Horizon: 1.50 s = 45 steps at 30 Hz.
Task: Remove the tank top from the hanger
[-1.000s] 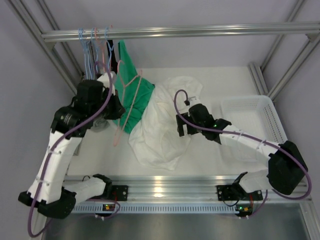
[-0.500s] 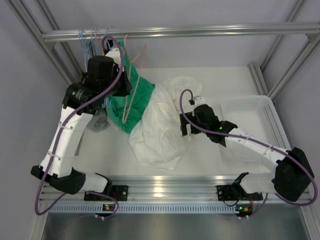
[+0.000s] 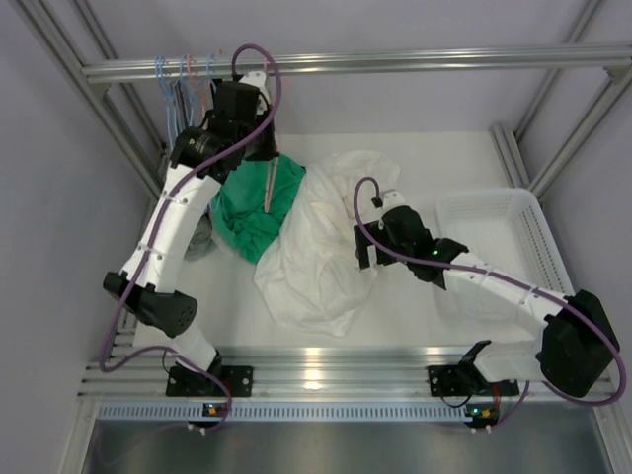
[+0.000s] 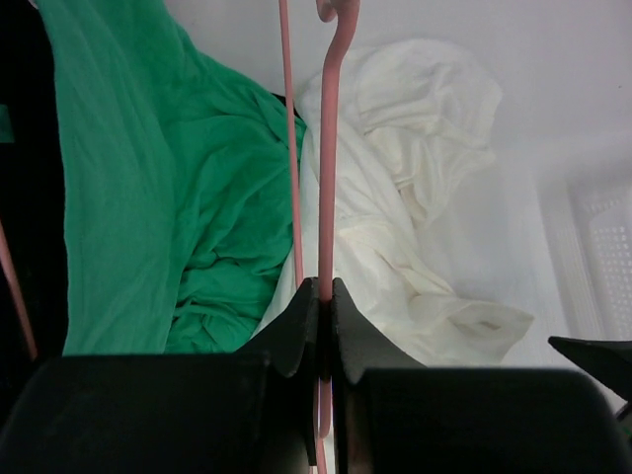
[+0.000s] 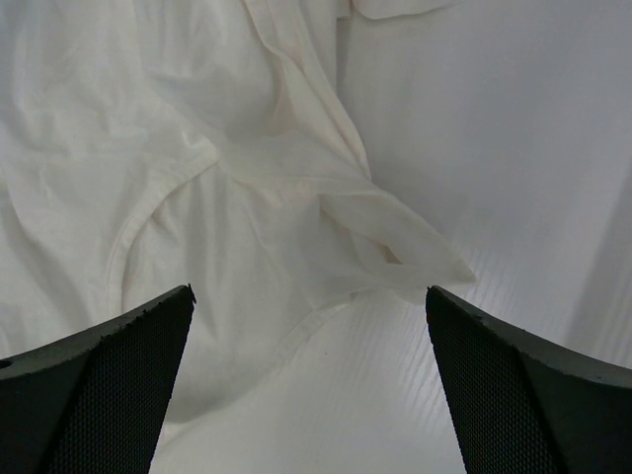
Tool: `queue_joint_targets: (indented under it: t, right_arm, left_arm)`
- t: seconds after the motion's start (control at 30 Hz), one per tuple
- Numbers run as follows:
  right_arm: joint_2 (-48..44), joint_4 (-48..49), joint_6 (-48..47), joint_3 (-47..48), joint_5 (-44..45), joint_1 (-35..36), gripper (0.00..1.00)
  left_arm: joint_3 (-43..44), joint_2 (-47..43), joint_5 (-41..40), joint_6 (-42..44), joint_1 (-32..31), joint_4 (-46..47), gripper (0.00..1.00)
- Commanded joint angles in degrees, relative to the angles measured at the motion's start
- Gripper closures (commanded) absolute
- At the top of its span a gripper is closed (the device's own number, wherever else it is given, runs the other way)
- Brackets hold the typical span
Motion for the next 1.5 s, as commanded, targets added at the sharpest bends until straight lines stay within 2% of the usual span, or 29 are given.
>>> queue_joint_targets:
  t: [0.0, 0.13, 0.27, 0.3, 0.37, 0.43, 0.47, 0.5, 0.67, 0.8, 1.0, 1.17, 1.23, 1.27, 1.3, 1.4, 1.47]
  right_arm:
    - [-1.2, 2.5, -1.4, 0.8, -1.0, -0.7, 0.01]
    - [-1.7, 2.7, -2.4, 1.2, -4.8, -0.7, 0.0]
    - [-0.9, 3.4, -6.9, 2.7, -12.1, -0.7, 0.01]
    - [1.1, 3.4, -7.3, 4.2, -13.2, -0.7, 0.01]
    - [3.7, 3.6, -7.9, 6.1, -15.3, -0.7, 0.01]
    - [8.4, 4.5, -6.9, 10.0, -13.0, -0.7, 0.01]
    - [9.9, 4.7, -6.7, 10.0, -11.9, -0.7, 0.01]
    - [13.5, 4.8, -6.8, 12.4, -10.7, -0.7, 0.01]
    - [24.1, 5.4, -10.3, 19.3, -7.0, -0.7, 0.01]
    - [31.7, 6.8, -11.0, 23.1, -9.8, -0.7, 0.01]
    - [38.8, 8.6, -8.8, 24.0, -11.1, -0.1, 0.01]
    - [42.9, 5.4, -5.9, 24.5, -7.0, 2.2, 0.01]
    - [43.9, 3.7, -4.5, 24.3, -4.9, 2.1, 0.12]
    - [43.9, 3.7, -3.0, 22.9, -3.7, 2.1, 0.24]
    - [43.4, 3.6, -2.1, 22.1, -2.4, 2.1, 0.51]
    - [41.7, 3.9, 1.0, 18.7, 2.2, 2.3, 1.0]
    - [39.5, 4.8, 2.5, 15.4, 4.8, 2.8, 1.0]
  left_arm:
    - [-1.3, 0.5, -2.2, -1.4, 0.6, 1.4, 1.0]
    - [-2.3, 0.1, -1.3, -1.9, 0.9, 1.3, 1.0]
    - [-9.3, -4.5, -1.9, -3.3, 0.7, 2.0, 1.0]
    - [-12.3, -6.5, -2.6, -3.4, 0.7, 2.7, 0.88]
    - [-14.7, -8.5, -3.0, -3.4, 0.7, 3.7, 0.72]
    - [-17.3, -11.2, -4.0, -3.4, 0.7, 4.9, 0.34]
    - [-17.9, -11.8, -4.5, -3.5, 0.7, 4.8, 0.09]
    - [-19.0, -13.4, -5.1, -3.5, 0.7, 4.9, 0.01]
    - [-23.7, -18.9, -6.4, -3.6, 0.7, 4.9, 0.01]
    - [-31.1, -30.3, -9.1, -4.1, 0.8, 4.8, 0.01]
    - [-37.8, -42.4, -10.9, -3.4, 0.7, 3.1, 0.01]
    - [-39.5, -46.1, -9.2, -2.0, 0.7, 2.5, 0.01]
    - [-40.0, -46.9, -8.9, -1.4, 0.7, 2.3, 0.01]
    - [-40.2, -47.1, -8.8, -1.2, 0.7, 2.5, 0.01]
    - [-40.7, -47.5, -8.8, -1.1, 0.8, 2.5, 0.01]
    - [-41.8, -48.1, -8.8, -0.7, 0.7, 2.6, 0.01]
    - [-42.7, -48.5, -9.4, -0.5, 0.7, 2.7, 0.01]
